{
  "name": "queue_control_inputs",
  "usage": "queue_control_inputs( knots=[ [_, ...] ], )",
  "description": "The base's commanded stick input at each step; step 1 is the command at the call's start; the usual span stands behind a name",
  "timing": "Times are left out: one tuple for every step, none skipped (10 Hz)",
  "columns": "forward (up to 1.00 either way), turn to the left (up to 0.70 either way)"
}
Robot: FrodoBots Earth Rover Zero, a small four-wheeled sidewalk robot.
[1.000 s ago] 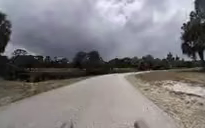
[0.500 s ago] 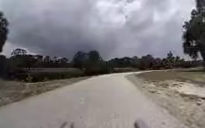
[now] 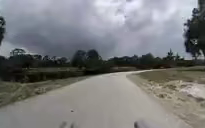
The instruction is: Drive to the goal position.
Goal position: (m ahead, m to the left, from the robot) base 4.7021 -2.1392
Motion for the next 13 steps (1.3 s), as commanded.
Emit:
queue_control_inputs(
  knots=[
    [0.85,0.0],
    [0.85,0.0],
    [0.85,0.0],
    [0.85,0.0],
    [0.85,0.0],
    [0.85,0.0],
    [0.85,0.0],
    [0.85,0.0],
    [0.85,0.0],
    [0.85,0.0],
    [0.85,0.0],
    [0.85,0.0],
    [0.85,0.0]
  ],
)
